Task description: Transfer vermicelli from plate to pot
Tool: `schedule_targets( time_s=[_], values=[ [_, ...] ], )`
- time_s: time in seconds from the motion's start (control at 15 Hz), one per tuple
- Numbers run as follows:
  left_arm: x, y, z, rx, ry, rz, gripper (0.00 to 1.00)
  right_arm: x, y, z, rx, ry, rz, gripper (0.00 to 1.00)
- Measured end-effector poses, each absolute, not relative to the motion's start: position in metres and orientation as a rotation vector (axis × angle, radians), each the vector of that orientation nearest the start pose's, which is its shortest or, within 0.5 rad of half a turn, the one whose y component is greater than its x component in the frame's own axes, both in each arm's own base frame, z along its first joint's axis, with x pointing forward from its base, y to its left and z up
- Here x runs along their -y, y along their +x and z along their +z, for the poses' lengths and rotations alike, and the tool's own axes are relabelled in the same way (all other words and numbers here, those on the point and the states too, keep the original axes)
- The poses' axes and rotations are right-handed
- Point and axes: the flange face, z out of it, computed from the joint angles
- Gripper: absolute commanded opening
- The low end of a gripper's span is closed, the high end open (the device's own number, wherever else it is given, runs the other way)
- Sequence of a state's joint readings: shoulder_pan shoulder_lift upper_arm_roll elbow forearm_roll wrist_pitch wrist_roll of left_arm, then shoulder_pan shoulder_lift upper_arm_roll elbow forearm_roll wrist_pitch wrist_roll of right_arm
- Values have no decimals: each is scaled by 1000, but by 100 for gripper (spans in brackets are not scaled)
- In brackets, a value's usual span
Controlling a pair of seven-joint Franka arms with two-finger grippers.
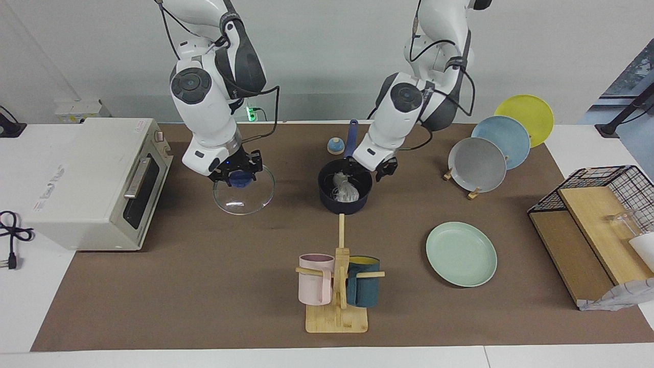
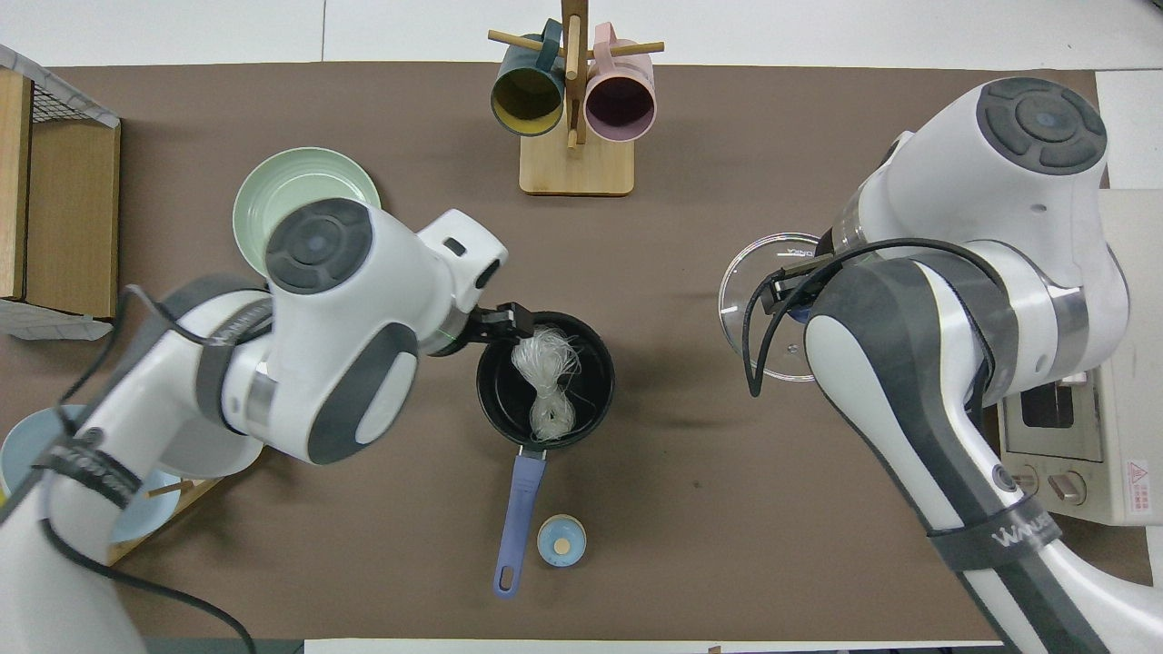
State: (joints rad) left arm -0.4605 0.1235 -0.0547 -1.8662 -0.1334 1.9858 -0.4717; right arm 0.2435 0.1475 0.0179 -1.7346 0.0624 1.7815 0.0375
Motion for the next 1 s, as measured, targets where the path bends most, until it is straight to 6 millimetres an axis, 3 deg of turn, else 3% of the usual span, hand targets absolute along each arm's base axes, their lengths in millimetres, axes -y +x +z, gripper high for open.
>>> schedule_targets(
  time_s=[0.27, 0.47, 0.6, 0.8, 1.0],
  values=[
    [175, 550, 539, 14, -3242, 23, 100, -220, 561, 493, 214, -3089, 125, 19],
    [114, 552, 578, -49, -3217, 26, 100, -277, 551, 502, 165, -3088, 85, 19],
    [102, 547, 588, -51, -3203, 34, 100, -321, 540, 498, 127, -3083, 53, 19],
    [101, 538, 589, -69, -3195, 72, 100, -388, 516, 482, 68, -3095, 67, 19],
    [97, 537, 586, -72, -3176, 90, 100, -435, 511, 462, 86, -3130, 39, 20]
  ],
)
